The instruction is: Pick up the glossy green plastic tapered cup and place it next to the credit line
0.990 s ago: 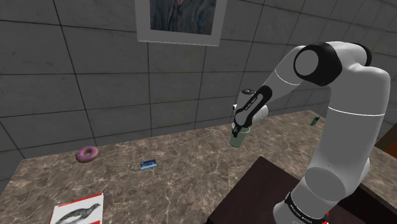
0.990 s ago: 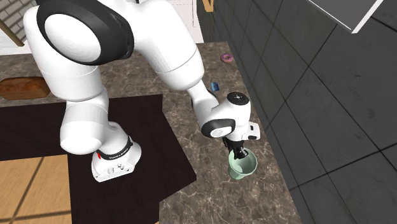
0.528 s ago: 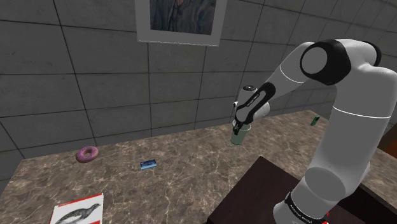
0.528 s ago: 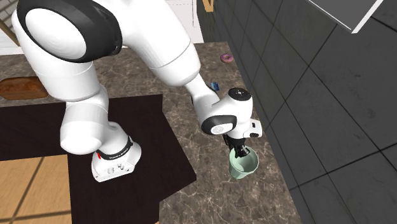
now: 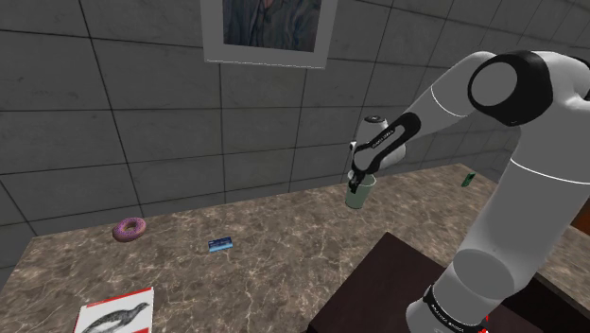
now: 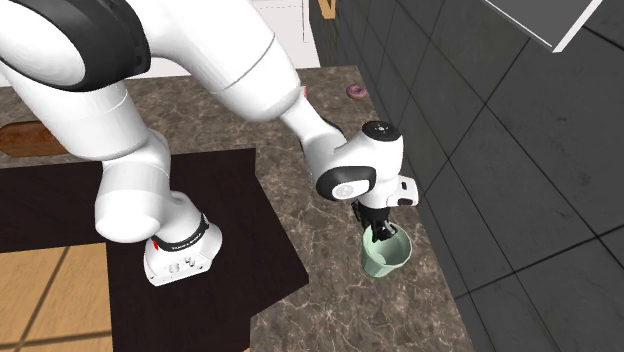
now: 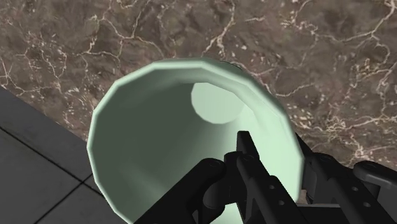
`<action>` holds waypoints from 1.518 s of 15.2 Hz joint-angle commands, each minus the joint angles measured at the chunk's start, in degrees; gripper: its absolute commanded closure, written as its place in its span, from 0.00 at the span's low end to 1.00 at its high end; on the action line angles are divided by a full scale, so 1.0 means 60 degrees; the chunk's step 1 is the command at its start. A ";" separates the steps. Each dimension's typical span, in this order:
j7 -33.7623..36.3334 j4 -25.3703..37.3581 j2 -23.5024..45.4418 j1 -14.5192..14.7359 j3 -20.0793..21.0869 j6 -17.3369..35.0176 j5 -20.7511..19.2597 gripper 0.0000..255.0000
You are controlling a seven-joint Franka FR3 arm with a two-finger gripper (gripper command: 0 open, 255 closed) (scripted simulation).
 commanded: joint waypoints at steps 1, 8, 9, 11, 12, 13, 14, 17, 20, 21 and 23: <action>-0.0027 0.0021 -0.0233 0.0011 -0.0002 -0.0248 -0.0006 1.00; -0.0131 0.0159 -0.1044 0.0047 0.0009 -0.1187 -0.0015 1.00; -0.0147 0.0187 -0.1152 0.0051 0.0012 -0.1323 -0.0014 1.00; -0.0178 0.0251 -0.1363 0.0060 0.0021 -0.1594 -0.0011 1.00; -0.0193 0.0286 -0.1465 0.0065 0.0025 -0.1730 -0.0009 1.00; -0.0209 0.0324 -0.1564 0.0069 0.0030 -0.1866 -0.0007 1.00; -0.0225 0.0363 -0.1662 0.0074 0.0036 -0.2002 -0.0004 1.00; -0.0273 0.0494 -0.1943 0.0087 0.0053 -0.2410 0.0008 1.00; -0.0322 0.0644 -0.2203 0.0100 0.0074 -0.2816 0.0023 1.00; -0.0338 0.0699 -0.2285 0.0104 0.0081 -0.2952 0.0028 1.00; -0.0371 0.0813 -0.2443 0.0112 0.0096 -0.3222 0.0041 1.00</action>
